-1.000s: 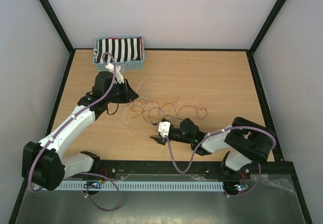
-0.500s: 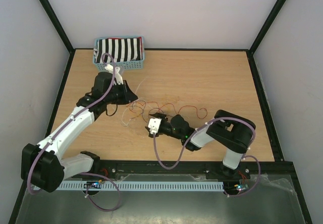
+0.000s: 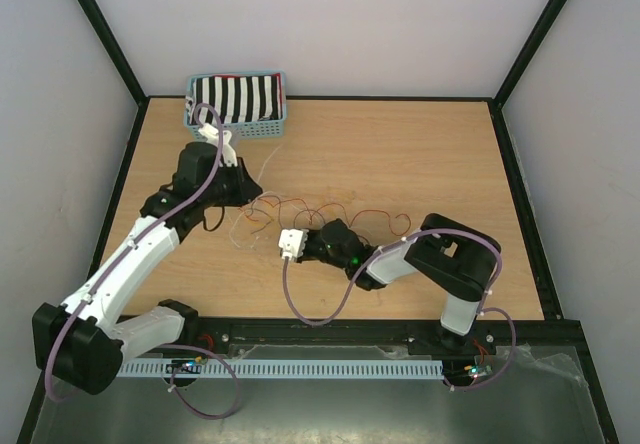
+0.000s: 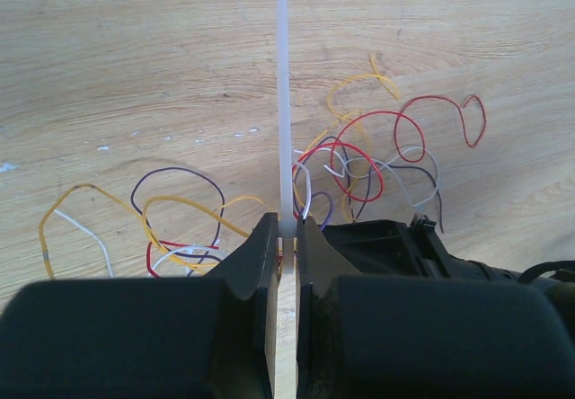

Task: Zip-tie the wires
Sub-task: Adjust the cable at the center of the board.

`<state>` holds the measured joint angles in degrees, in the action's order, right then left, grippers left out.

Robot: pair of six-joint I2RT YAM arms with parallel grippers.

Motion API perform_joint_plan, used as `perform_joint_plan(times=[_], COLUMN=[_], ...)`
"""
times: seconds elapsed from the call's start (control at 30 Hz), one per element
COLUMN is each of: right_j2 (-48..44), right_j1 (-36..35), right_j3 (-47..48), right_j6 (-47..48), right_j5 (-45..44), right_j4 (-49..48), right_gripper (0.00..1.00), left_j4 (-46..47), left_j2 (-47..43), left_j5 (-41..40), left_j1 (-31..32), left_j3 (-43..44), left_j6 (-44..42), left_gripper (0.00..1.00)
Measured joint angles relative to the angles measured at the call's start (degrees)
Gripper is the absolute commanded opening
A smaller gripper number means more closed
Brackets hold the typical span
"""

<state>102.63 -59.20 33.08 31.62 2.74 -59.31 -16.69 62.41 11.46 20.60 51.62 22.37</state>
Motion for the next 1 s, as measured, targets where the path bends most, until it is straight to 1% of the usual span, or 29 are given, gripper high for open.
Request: perform_joint_plan(times=[0.03,0.13,0.3,0.57,0.8,0.93,1.0], right_j2=[-0.2,-1.2,-3.0,-3.8,-5.5,-5.5,-5.5], right_j1=[0.0,0.4,1.3,4.3,5.8,6.0,6.0], right_j3=[0.5,2.7,6.8,11.2,11.5,11.5,11.5], right_j6=[0.2,0.7,1.4,2.4,3.4,3.8,4.0], right_j5=[0.0,0.1,-0.6,-6.2,-8.8,-9.9,-10.4], right_j4=[1.5,6.3,13.0,19.3,21.9,23.0,23.3], right_gripper=[0.18,0.06,0.0,0.0,0.0,0.1,0.18], left_j4=[-0.5,-1.4,-1.9,-1.9,-2.5,-2.5,-2.5], left_j2=[-0.2,-0.8,-1.3,-1.6,-1.6,-1.5,-1.3], left_j5=[-0.6,-1.8,-2.6,-3.6,-6.1,-6.6,-6.6], left_j1=[0.0,0.0,0.0,0.0,0.0,0.0,0.0], left_j3=[0.1,0.1,0.1,-1.0,-2.1,-2.1,-2.1], left_j6=[-0.5,-1.7,-2.9,-2.9,-3.1,-3.3,-3.3], left_gripper=[0.0,0.0,0.0,0.0,0.0,0.0,0.0])
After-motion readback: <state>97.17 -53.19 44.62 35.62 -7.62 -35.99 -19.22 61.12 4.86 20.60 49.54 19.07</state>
